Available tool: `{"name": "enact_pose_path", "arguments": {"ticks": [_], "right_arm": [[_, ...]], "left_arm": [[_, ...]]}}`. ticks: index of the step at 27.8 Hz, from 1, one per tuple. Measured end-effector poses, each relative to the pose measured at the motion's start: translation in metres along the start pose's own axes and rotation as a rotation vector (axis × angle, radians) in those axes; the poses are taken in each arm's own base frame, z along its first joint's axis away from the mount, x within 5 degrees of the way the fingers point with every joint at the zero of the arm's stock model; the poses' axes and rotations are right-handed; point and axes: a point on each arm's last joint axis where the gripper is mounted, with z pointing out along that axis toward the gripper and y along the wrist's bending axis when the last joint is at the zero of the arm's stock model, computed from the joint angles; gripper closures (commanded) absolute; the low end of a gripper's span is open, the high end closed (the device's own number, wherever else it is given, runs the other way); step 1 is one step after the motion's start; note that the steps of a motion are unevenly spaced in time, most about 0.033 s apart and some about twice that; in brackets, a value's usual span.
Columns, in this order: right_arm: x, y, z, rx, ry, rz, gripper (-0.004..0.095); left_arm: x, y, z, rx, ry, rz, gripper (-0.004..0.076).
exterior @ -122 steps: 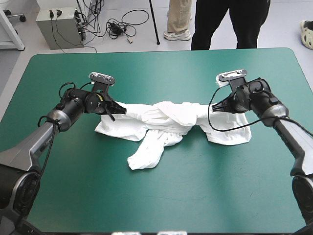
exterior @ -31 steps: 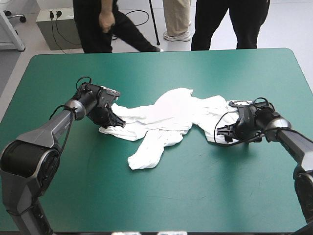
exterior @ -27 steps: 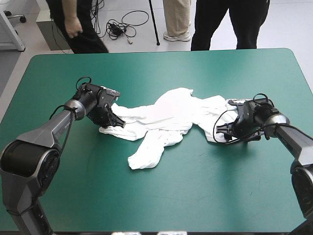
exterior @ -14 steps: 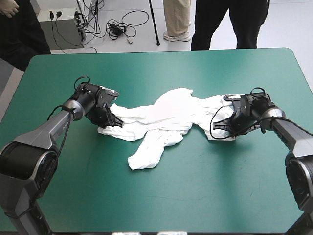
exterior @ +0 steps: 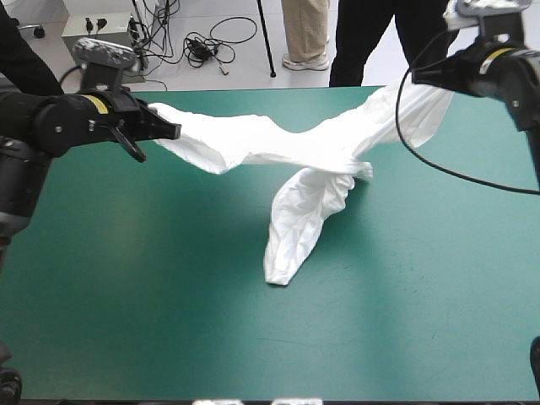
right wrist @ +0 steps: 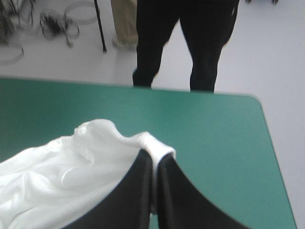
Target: Fold the cloth
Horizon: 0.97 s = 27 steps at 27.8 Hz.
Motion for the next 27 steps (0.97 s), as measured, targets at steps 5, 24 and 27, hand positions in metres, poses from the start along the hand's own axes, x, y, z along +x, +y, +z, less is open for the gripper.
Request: {"name": "enact_pose_path", "arguments": {"ticks": [5,24,27], "right_arm": [[-0.027,-0.015,-0.101,-0.017,-0.308,0.029,0.0925],[-0.005,-0.028,-0.254,-0.150,-0.649,0.019,0.0925],[-0.003,-0.026,-0.261,-0.184,-0.665,0.014,0.0925]], "left_arm": [[-0.018,-0.002,-0.095,0.004,-0.268,0.007,0.0733],[0.015,-0.020,-0.259,0.118,-0.718,0.067,0.0733],[0.020,-0.022,-0.271,0.124,-0.767,0.078,0.0733]]}}
